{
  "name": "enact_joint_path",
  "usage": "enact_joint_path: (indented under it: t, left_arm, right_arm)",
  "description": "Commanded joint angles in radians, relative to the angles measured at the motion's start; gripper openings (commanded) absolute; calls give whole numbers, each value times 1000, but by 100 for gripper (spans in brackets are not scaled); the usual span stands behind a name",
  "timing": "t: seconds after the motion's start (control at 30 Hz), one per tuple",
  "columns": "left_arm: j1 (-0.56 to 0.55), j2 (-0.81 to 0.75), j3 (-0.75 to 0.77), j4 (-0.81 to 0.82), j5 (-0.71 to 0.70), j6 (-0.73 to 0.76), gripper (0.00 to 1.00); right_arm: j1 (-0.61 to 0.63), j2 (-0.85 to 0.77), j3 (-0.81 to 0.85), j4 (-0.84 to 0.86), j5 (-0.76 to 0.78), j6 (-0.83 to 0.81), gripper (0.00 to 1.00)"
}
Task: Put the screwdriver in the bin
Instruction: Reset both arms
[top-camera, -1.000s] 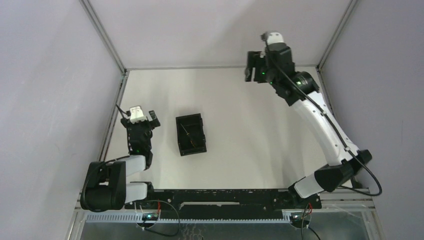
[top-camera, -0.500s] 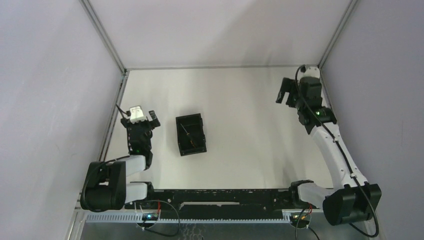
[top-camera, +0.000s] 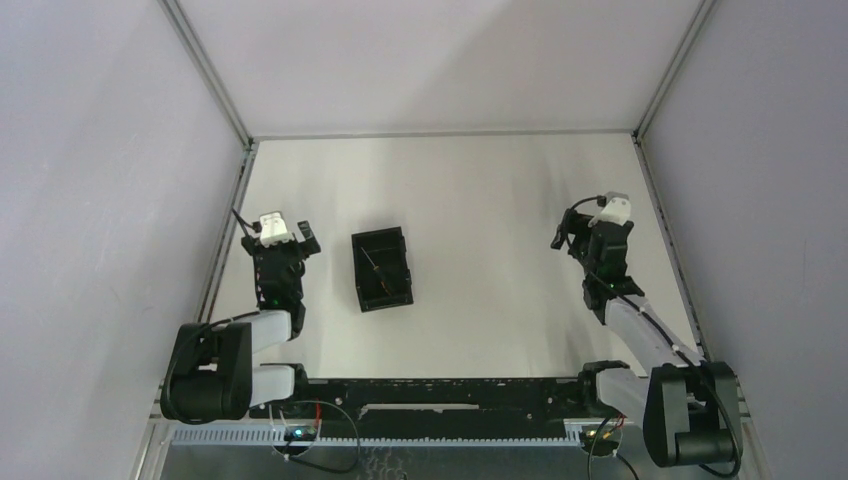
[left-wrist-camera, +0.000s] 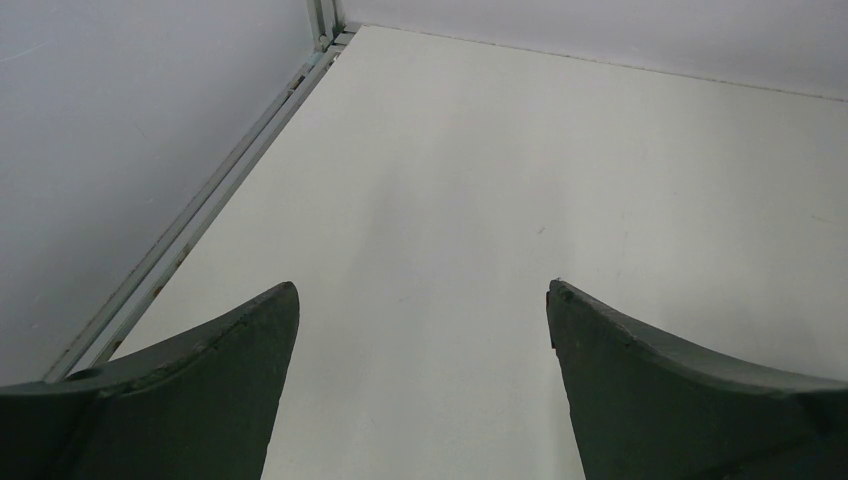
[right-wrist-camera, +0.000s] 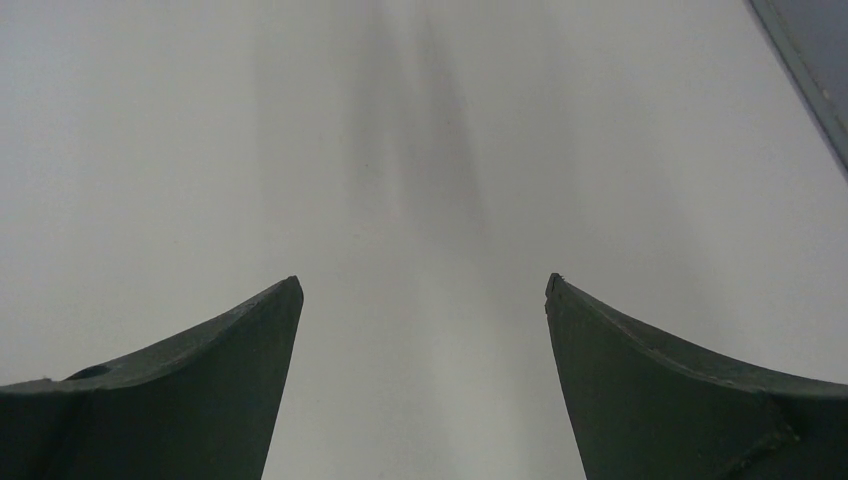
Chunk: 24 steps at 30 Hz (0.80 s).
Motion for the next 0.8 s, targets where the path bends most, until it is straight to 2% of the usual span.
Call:
enact_joint_path:
  t: [0.0,0.6,0.77]
  left_arm:
    - [7,1,-14,35,2,12,98]
    - [7,1,-13,36,2,12,98]
    - [7,1,-13,36,2,12,98]
  right_arm:
    - [-8,53,-74,336,24,-18,99]
    - [-44,315,-228,812,-27,-69,100]
    - [-49,312,-223,795,-32,-63,100]
